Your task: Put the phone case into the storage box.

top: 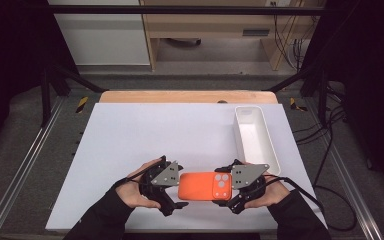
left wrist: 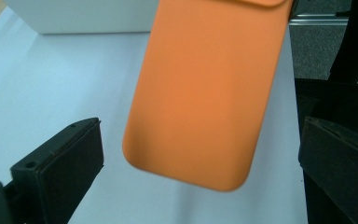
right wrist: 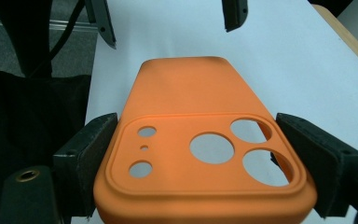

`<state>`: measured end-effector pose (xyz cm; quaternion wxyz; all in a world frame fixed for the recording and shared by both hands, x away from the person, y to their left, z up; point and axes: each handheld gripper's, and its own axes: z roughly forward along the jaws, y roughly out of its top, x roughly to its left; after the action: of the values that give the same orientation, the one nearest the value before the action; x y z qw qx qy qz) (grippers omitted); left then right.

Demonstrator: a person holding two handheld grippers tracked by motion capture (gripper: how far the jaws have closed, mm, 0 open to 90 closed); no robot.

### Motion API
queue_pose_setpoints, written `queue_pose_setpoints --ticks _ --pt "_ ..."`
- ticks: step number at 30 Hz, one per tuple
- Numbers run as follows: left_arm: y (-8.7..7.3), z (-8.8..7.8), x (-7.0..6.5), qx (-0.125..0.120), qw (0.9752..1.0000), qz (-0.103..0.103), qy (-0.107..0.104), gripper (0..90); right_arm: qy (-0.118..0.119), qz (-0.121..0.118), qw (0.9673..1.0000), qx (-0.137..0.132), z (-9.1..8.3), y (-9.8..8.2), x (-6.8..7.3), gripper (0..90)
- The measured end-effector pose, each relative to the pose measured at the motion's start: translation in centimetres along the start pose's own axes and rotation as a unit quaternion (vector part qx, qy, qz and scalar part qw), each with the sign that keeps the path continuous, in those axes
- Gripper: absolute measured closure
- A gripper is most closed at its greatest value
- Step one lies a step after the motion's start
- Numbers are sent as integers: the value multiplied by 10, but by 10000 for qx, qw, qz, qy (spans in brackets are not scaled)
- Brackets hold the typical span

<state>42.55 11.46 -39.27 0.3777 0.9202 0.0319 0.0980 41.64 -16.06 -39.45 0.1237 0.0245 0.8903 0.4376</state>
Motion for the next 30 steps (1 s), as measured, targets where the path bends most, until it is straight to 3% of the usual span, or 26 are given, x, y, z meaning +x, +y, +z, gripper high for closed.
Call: queue_pose_setpoints --ticks 14,30 --pt "-2 5 1 113 9997 -181 -140 0 127 -7 9987 489 -7 12 -7 163" --pt "7 11 1 314 9994 -46 -161 0 352 -81 9931 1114 -6 35 -12 163"
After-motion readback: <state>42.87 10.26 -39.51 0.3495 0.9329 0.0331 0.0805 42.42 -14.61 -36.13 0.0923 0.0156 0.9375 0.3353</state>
